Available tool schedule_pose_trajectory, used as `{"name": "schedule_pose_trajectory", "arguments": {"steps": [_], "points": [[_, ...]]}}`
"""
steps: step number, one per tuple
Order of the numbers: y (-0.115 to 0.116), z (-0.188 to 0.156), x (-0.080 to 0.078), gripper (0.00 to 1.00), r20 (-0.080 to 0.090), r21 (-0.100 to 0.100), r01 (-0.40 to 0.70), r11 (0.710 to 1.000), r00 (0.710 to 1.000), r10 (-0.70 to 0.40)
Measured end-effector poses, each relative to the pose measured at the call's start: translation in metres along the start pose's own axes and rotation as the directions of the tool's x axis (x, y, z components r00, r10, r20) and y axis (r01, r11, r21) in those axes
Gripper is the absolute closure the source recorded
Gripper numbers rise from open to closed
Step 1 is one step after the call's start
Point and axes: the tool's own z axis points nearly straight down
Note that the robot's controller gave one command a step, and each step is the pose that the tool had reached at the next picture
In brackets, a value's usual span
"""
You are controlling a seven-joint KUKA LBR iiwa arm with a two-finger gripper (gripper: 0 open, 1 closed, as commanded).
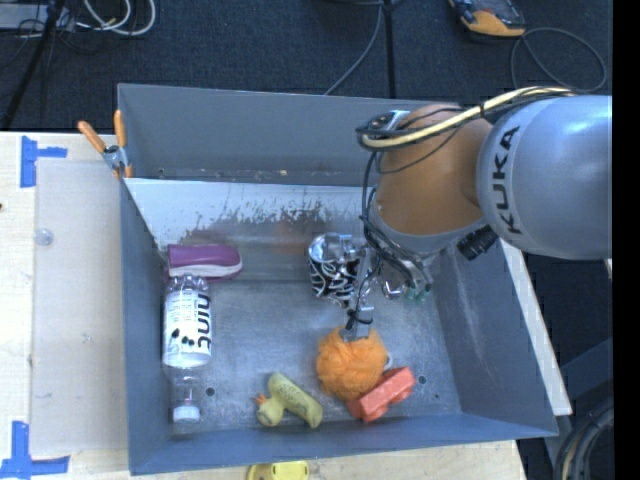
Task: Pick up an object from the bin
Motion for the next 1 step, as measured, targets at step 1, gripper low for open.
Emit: {"name": "schedule_pose_trajectory", "arguments": {"steps": [1], "points": [[-0.0045, 0.0390, 0.0154, 0.00, -0.003, 0.000, 0.160, 0.987, 0.987, -0.160]]}}
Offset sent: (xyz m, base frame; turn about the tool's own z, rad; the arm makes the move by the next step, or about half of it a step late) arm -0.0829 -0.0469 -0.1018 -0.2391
